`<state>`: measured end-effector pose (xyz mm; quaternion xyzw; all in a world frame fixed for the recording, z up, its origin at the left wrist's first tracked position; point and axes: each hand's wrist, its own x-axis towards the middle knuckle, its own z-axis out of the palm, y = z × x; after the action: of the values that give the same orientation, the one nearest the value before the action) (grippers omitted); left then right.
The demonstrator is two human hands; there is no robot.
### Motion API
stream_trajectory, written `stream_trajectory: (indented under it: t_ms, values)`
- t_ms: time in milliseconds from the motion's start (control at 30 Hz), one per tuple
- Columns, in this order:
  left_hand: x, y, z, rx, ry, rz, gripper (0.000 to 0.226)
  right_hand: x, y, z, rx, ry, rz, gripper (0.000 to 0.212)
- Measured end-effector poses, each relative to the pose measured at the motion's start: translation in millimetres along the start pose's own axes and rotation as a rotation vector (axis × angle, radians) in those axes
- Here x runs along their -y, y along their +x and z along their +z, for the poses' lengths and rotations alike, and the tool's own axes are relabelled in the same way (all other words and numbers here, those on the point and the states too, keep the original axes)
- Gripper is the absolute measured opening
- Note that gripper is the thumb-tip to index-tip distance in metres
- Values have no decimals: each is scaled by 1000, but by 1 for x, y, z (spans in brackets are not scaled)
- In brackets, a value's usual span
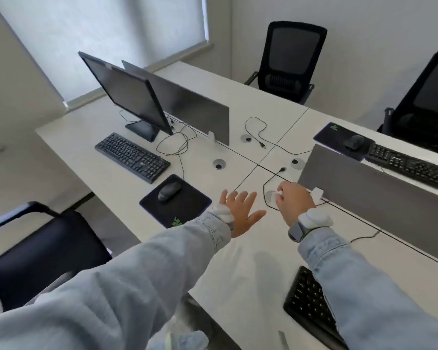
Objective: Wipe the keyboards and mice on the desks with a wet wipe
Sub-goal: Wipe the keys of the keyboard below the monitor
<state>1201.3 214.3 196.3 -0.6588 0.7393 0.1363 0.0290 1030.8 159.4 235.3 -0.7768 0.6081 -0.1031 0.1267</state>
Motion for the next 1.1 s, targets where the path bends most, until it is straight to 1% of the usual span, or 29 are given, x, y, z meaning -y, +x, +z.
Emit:
stream_trajectory:
  t_ms: [67, 100, 133, 233, 300, 367, 400, 500, 533, 600, 667, 733, 833, 1033, 1100]
  values:
    - [46, -13, -6, -18, -22, -68, 81, 45, 16, 13, 13, 8, -66, 19]
    - [54, -17, -8, -20, -34, -79, 86, 55, 18, 16, 25, 24, -69, 20]
    - [83, -26, -10, -39, -54, -114, 89, 84, 27, 28, 32, 32, -102, 20]
    - [143, -44, -19, -67, -84, -164, 86, 143, 43, 52, 58, -16, -147, 17]
    - [206, -61, -25, -81, -91, -209, 85, 205, 58, 81, 70, -56, -203, 16]
    - [255, -76, -30, -112, -92, -239, 80, 253, 63, 100, 73, -67, -217, 15]
    - [282, -87, -33, -112, -87, -244, 82, 280, 65, 112, 73, -55, -215, 14]
    - [347, -121, -39, -93, -103, -272, 100, 349, 62, 137, 132, -48, -238, 13]
    - [372, -129, -45, -83, -103, -270, 104, 374, 65, 143, 142, -42, -246, 13]
    - [408, -138, -51, -72, -92, -278, 98, 411, 72, 151, 155, -44, -279, 14]
    - [440, -140, -52, -51, -80, -290, 83, 442, 81, 159, 172, -49, -302, 13]
    - [464, -136, -50, -32, -77, -299, 77, 465, 90, 167, 180, -49, -319, 13]
    - [492, -120, -48, -10, -63, -294, 77, 484, 109, 181, 176, -50, -350, 15]
    - [524, -63, -58, 24, 0, -264, 77, 479, 167, 200, 205, -13, -333, 16]
    - [533, -45, -64, 22, 13, -242, 78, 474, 189, 207, 225, -7, -292, 18]
